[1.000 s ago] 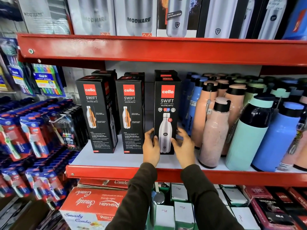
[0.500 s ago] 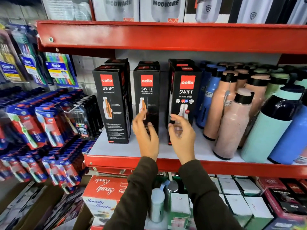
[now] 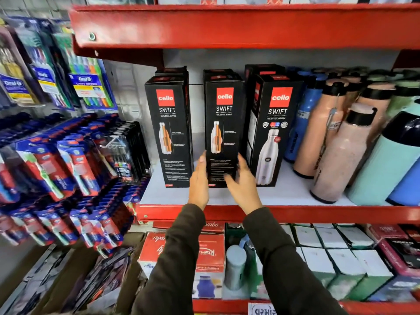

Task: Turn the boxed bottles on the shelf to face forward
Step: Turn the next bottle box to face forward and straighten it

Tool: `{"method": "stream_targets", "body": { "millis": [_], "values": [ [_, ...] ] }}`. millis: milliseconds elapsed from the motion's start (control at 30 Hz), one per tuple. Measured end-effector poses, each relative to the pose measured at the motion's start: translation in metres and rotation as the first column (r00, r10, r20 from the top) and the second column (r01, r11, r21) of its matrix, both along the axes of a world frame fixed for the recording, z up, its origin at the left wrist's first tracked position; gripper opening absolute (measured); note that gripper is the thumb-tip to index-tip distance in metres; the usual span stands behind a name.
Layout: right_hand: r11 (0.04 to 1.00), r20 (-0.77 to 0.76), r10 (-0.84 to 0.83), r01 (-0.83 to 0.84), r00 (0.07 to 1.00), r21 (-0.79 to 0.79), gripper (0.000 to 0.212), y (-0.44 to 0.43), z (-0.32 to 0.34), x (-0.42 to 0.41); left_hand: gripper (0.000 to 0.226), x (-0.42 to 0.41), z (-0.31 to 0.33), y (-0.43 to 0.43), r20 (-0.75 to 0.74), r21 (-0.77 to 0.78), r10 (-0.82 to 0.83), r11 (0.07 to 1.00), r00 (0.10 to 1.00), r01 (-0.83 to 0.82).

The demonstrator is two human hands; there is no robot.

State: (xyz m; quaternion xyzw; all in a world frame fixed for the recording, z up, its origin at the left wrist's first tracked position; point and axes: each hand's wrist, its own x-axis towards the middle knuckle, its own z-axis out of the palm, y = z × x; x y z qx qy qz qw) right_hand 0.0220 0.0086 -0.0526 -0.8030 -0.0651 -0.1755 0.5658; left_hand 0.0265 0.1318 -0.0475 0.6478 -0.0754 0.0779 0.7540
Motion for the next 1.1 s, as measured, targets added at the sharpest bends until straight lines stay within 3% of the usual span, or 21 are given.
{"method": "stream_targets", "body": {
  "millis": [233, 333, 533, 633, 767, 900, 1100],
  "values": [
    [0.994, 0.16, -0.107, 0.108, 0.981, 0.001, 0.091, 0.003, 0.009, -0.009, 0.053, -0.013, 0.009, 0.008, 0.036, -0.124, 0.076, 0.99, 0.996, -0.071],
    [0.985, 0.181, -0.173, 0.174, 0.968, 0.015, 0.095, 0.005, 0.015, -0.011, 0.062, -0.024, 0.012, 0.008, 0.081, -0.144, 0.126, 0.983, 0.989, -0.113],
    [0.974, 0.151, -0.224, 0.218, 0.963, 0.058, 0.099, 0.003, 0.018, -0.016, 0.044, -0.027, 0.011, 0.009, 0.2, -0.105, 0.183, 0.981, 0.963, -0.164],
    [0.978, 0.16, -0.204, 0.195, 0.966, 0.07, 0.103, -0.002, 0.016, -0.018, 0.04, -0.015, 0.014, 0.012, 0.242, 0.004, 0.2, 0.978, 0.949, -0.208],
    [0.989, 0.145, -0.124, 0.11, 0.982, 0.1, 0.106, -0.008, 0.015, -0.02, 0.041, 0.004, 0.013, 0.016, 0.113, 0.12, 0.1, 0.986, 0.989, -0.114],
    [0.999, 0.118, -0.003, -0.002, 0.993, 0.042, 0.101, -0.012, 0.018, -0.021, 0.024, 0.008, 0.008, 0.02, 0.023, 0.16, 0.038, 0.986, 0.999, -0.041],
    [0.999, 0.132, 0.016, -0.012, 0.991, -0.035, 0.071, -0.009, 0.012, -0.016, 0.018, 0.001, 0.005, 0.02, 0.105, 0.217, 0.078, 0.971, 0.991, -0.1]
  ]
}}
